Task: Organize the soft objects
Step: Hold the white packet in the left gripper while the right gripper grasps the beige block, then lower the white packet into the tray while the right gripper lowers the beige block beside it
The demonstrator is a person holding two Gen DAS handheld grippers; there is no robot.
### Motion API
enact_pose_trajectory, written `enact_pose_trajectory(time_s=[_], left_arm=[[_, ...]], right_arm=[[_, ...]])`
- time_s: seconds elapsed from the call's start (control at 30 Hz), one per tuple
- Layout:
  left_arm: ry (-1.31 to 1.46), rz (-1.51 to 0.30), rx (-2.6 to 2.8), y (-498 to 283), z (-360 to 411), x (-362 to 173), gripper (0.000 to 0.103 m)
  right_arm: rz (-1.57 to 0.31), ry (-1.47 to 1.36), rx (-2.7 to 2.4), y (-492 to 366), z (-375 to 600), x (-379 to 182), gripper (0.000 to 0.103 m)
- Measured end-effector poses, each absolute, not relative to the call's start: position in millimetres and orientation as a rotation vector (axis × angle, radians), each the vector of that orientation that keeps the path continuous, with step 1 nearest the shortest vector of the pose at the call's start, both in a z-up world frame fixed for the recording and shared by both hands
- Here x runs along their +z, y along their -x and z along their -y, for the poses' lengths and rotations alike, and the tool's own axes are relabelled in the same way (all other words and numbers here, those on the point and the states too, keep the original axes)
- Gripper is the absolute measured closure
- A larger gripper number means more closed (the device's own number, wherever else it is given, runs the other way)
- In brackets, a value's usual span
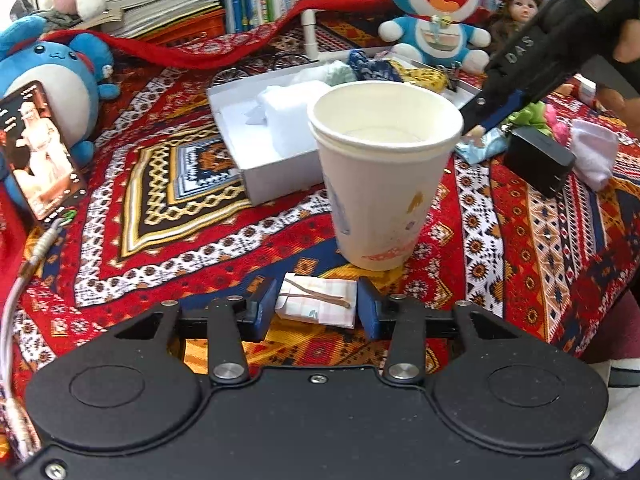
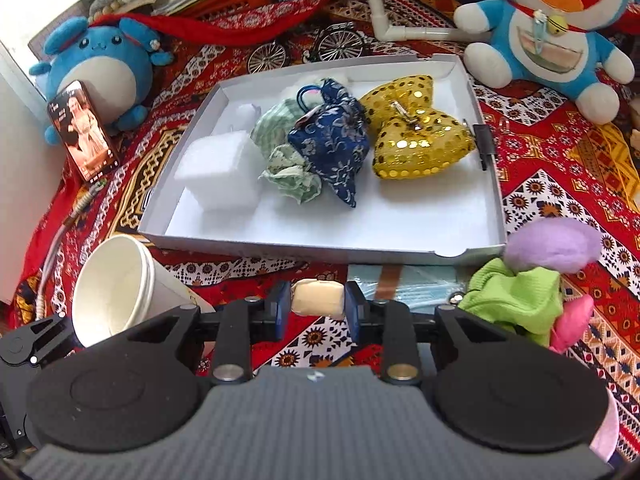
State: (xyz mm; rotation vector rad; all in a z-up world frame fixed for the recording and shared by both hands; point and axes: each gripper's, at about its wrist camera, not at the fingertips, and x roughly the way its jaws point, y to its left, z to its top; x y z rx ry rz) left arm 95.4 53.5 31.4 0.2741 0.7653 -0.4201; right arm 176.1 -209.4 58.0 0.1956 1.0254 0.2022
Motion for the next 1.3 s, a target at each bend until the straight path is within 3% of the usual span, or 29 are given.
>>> enact_pose_trajectory(time_s=[0.53, 0.8, 1.3], left_arm=[[-0.173, -0.709, -0.295, -118.7, -81.1, 92.6, 0.062], [0.009, -0.749, -0.360, -164.2, -85.1, 130.3, 0.062], [0.140, -0.887, -0.355, -259.1, -49.3, 120.9, 0.062]], right_arm=[[-0.937, -0.273, 0.217, -177.5, 233.2, 79.3, 0.069], [-0.875, -0.282, 0.231, -185.7, 231.7, 101.4, 0.069], [-0.902, -0.266, 0.254, -211.2, 218.6, 96.8, 0.069]])
